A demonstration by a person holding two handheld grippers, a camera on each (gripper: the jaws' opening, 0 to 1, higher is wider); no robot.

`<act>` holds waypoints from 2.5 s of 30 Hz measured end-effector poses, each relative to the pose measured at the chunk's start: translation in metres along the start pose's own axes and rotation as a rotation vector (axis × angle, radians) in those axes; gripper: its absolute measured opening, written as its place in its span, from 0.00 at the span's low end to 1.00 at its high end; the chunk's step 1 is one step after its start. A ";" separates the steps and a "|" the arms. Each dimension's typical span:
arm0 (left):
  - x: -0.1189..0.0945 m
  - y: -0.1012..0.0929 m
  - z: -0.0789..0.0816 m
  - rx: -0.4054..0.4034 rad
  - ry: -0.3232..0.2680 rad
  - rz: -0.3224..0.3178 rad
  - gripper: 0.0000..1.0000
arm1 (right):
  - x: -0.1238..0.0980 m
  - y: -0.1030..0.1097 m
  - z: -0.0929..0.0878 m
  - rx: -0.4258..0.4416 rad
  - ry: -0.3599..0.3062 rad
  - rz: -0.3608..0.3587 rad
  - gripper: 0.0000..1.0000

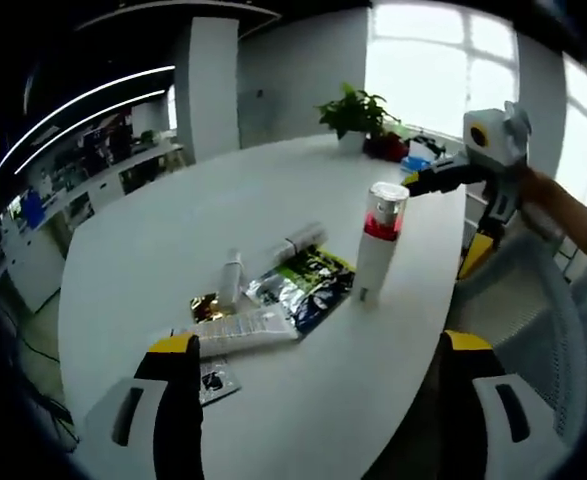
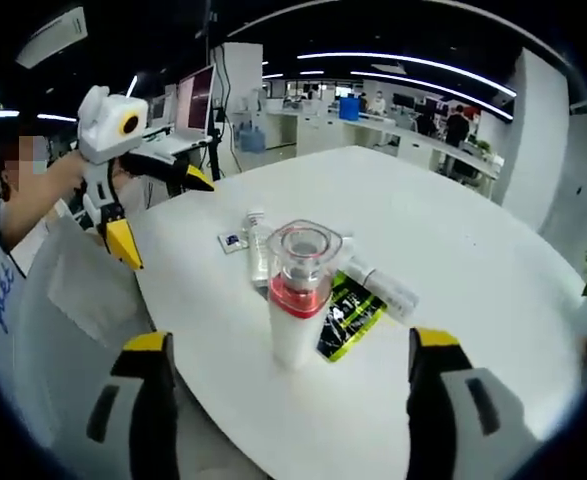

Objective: Arrange the skincare products in the storage area until every visible bottle or jar stands upright without overlapping.

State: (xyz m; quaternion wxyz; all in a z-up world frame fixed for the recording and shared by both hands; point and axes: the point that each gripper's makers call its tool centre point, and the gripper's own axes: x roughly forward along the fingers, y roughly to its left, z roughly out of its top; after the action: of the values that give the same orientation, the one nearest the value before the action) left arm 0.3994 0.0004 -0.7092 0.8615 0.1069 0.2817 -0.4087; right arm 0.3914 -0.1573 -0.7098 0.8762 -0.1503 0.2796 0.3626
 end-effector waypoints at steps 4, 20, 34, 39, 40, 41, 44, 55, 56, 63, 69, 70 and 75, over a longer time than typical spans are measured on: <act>-0.001 0.002 -0.002 0.004 0.010 -0.002 0.97 | -0.001 -0.001 0.001 0.001 0.003 -0.007 1.00; 0.011 0.017 -0.004 0.082 0.075 -0.023 0.97 | -0.001 0.000 0.004 -0.005 -0.002 -0.007 1.00; 0.042 0.023 -0.002 0.229 0.127 -0.136 0.73 | -0.002 -0.004 0.005 -0.019 0.002 -0.008 1.00; 0.051 0.025 -0.004 0.293 0.174 -0.161 0.68 | -0.001 -0.004 0.004 -0.021 0.005 -0.004 1.00; 0.057 0.035 -0.003 0.319 0.179 -0.167 0.66 | -0.001 -0.003 0.004 -0.021 0.008 -0.002 1.00; 0.058 0.036 -0.003 0.328 0.183 -0.169 0.65 | 0.000 -0.003 0.004 -0.022 0.009 -0.001 1.00; 0.063 0.033 -0.003 0.364 0.191 -0.206 0.60 | 0.000 -0.003 0.003 -0.023 0.011 0.001 1.00; 0.083 0.031 -0.016 0.452 0.286 -0.326 0.59 | 0.002 0.000 0.000 -0.017 0.014 0.012 1.00; 0.085 0.033 -0.019 0.466 0.307 -0.336 0.59 | 0.002 0.000 0.000 -0.015 0.016 0.013 1.00; 0.097 0.036 -0.022 0.524 0.350 -0.378 0.57 | 0.001 -0.003 0.001 -0.003 0.008 0.009 1.00; 0.108 0.042 -0.030 0.592 0.418 -0.409 0.55 | 0.002 -0.002 -0.003 -0.004 0.022 0.020 1.00; 0.109 0.043 -0.030 0.589 0.419 -0.410 0.54 | 0.003 -0.001 -0.004 -0.004 0.023 0.022 1.00; 0.118 0.048 -0.037 0.599 0.458 -0.428 0.52 | 0.003 -0.004 -0.004 0.002 0.023 0.022 1.00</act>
State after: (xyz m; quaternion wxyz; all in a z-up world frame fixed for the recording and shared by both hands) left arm 0.4812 -0.0289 -0.8090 0.6033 0.3793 0.3506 -0.6077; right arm 0.3945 -0.1604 -0.7146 0.8692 -0.1504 0.2916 0.3700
